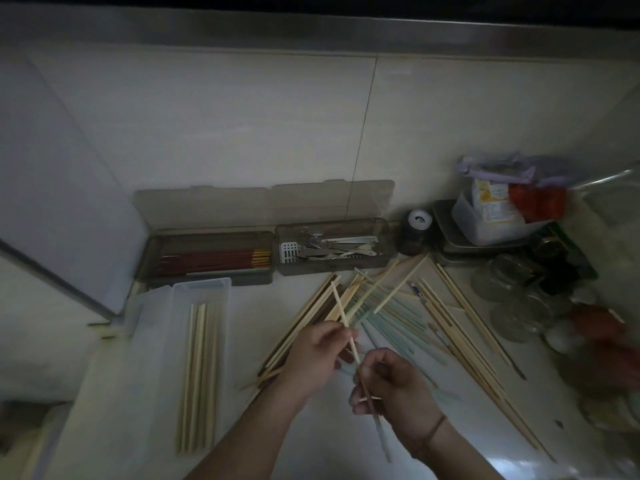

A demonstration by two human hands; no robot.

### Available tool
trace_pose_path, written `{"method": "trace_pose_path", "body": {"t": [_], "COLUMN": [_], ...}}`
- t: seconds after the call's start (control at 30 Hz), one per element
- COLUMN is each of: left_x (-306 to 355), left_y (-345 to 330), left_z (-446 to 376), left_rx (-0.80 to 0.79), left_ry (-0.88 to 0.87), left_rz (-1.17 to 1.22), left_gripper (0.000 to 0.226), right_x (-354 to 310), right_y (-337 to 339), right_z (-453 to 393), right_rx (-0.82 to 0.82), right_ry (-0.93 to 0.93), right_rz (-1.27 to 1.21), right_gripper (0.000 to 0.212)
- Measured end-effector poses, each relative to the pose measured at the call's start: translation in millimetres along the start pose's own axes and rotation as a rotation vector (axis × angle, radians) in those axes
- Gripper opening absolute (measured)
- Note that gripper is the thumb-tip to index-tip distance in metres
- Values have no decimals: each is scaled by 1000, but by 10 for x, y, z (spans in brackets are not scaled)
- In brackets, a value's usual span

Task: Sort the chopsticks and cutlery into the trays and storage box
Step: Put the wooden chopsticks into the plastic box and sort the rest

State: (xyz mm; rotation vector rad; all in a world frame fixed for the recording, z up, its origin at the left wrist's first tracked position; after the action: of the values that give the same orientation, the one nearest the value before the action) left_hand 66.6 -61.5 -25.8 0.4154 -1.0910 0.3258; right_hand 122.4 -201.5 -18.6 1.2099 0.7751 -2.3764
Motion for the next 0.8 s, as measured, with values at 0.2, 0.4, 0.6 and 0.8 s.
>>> {"method": "trace_pose_path", "body": {"t": [0.2,0.4,0.6,0.8], "left_x": [54,-107,-473,-613], "left_y": [537,1208,1823,1834], "left_z": [91,285,408,379], "left_rx": [315,637,826,729], "left_ry": [-7,-75,-54,-69], "left_rz": [27,-62,-220,-326], "left_gripper": [16,16,13,13], "right_x": [37,215,545,722], "right_y": [-543,-1439,-1958,-2153], "right_z": [-27,-305,-488,-548], "right_rx": [-192,-329,-321,-492], "right_ry": [226,452,678,453], "right_rz": [425,656,1302,1933], "right_gripper": [18,16,26,33]}}
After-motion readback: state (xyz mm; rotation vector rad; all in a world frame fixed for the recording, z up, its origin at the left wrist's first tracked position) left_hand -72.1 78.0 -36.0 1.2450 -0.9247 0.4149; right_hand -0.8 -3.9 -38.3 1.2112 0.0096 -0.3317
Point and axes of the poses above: each hand's wrist, its own z-axis away from the middle knuckle, its own y-axis out of the back of the hand, x = y × z, the point moved 1 cm from there along -z, towards the middle knuckle, and after that the axes turned 10 degrees about -z, right-handed, at the moved point
